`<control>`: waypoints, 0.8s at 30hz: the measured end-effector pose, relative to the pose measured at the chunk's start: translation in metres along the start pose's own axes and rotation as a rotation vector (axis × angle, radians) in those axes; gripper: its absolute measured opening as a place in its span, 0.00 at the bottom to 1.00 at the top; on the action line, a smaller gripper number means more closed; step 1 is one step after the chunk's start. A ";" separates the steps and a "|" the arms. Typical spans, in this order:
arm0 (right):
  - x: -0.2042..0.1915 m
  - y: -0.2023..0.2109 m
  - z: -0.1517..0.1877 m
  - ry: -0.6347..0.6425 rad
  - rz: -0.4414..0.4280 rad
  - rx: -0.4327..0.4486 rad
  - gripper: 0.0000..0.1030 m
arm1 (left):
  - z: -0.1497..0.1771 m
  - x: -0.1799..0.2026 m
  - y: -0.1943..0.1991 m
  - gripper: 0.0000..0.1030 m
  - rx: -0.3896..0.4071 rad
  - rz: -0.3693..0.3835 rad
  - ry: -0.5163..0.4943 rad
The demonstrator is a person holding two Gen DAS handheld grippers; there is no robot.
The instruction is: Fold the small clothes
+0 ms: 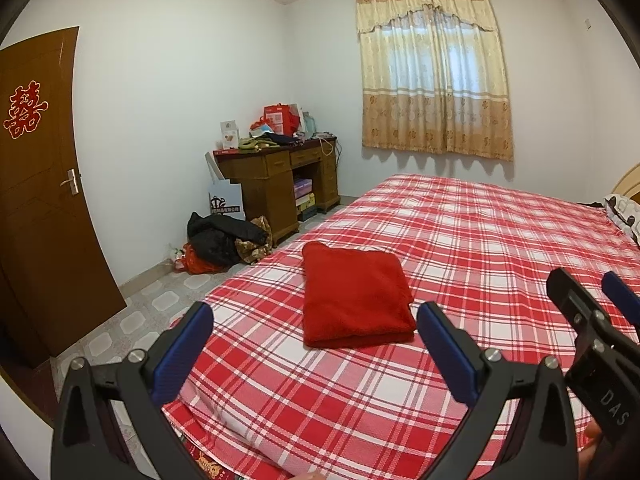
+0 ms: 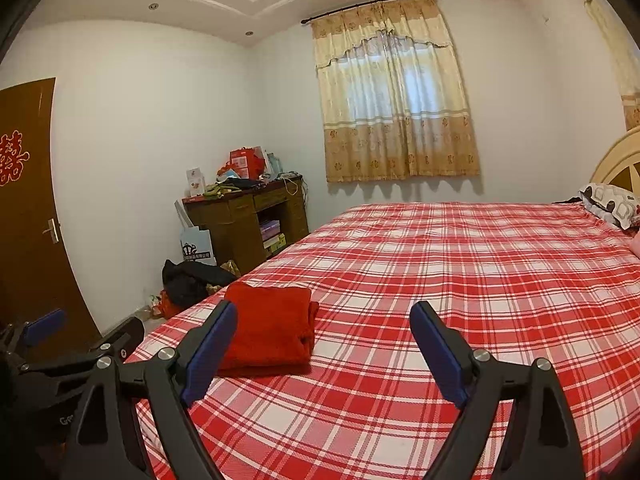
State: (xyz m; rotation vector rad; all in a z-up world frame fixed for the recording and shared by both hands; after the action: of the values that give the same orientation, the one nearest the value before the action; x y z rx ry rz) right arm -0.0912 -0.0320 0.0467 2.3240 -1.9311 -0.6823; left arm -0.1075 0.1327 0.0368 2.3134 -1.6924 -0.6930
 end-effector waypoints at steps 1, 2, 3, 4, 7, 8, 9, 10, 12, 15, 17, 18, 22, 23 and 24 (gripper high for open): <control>0.000 -0.001 0.001 0.000 -0.001 -0.002 0.86 | 0.001 0.000 -0.001 1.00 -0.004 0.000 0.001; 0.000 -0.001 0.001 -0.001 0.000 -0.003 0.86 | 0.001 0.000 -0.001 1.00 -0.008 0.001 0.003; 0.000 -0.001 0.001 -0.001 0.002 -0.003 0.86 | 0.002 0.000 -0.002 1.00 -0.011 0.002 0.003; 0.000 -0.002 0.001 -0.002 0.004 -0.003 0.86 | 0.002 0.000 -0.002 1.00 -0.012 0.003 0.003; 0.002 -0.003 0.001 -0.009 0.007 -0.009 0.86 | 0.002 0.001 -0.002 1.00 -0.014 0.004 0.004; 0.003 -0.004 0.002 -0.012 0.010 -0.010 0.86 | 0.002 0.001 -0.002 1.00 -0.016 0.003 0.003; 0.004 -0.004 0.002 -0.016 0.013 -0.012 0.86 | 0.003 0.001 -0.003 1.00 -0.018 0.003 0.003; 0.005 -0.005 0.002 -0.018 0.015 -0.013 0.86 | 0.003 0.001 -0.003 1.00 -0.020 0.002 0.004; 0.006 -0.006 0.003 -0.023 0.019 -0.017 0.86 | 0.004 0.001 -0.004 1.00 -0.024 0.001 0.002; 0.008 -0.006 0.005 -0.026 0.027 -0.023 0.86 | 0.004 0.000 -0.007 1.00 -0.031 -0.006 -0.002; 0.009 -0.008 0.006 -0.028 0.028 -0.027 0.86 | 0.005 0.001 -0.009 1.00 -0.042 -0.006 -0.007; 0.009 -0.008 0.006 -0.030 0.028 -0.029 0.86 | 0.006 0.002 -0.010 1.00 -0.048 0.001 -0.007; 0.010 -0.008 0.006 -0.032 0.025 -0.030 0.86 | 0.008 0.003 -0.012 1.00 -0.056 0.002 -0.006; 0.010 -0.008 0.007 -0.032 0.025 -0.030 0.86 | 0.008 0.003 -0.012 1.00 -0.057 -0.001 -0.008; 0.010 -0.008 0.007 -0.032 0.024 -0.031 0.86 | 0.008 0.002 -0.012 1.00 -0.058 -0.002 -0.007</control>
State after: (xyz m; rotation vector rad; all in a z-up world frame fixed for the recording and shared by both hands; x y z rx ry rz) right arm -0.0846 -0.0380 0.0352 2.2825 -1.9436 -0.7465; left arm -0.1005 0.1354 0.0239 2.2762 -1.6511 -0.7412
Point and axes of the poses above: each gripper's, at about its wrist camera, not at the fingertips, and y roughly against the way its jaws point, x to its right, z to its underside, the point moved 8 cm from there along -y, roughly the way its jaws point, and after that the axes turned 12 degrees about -y, right-handed, at the moved point
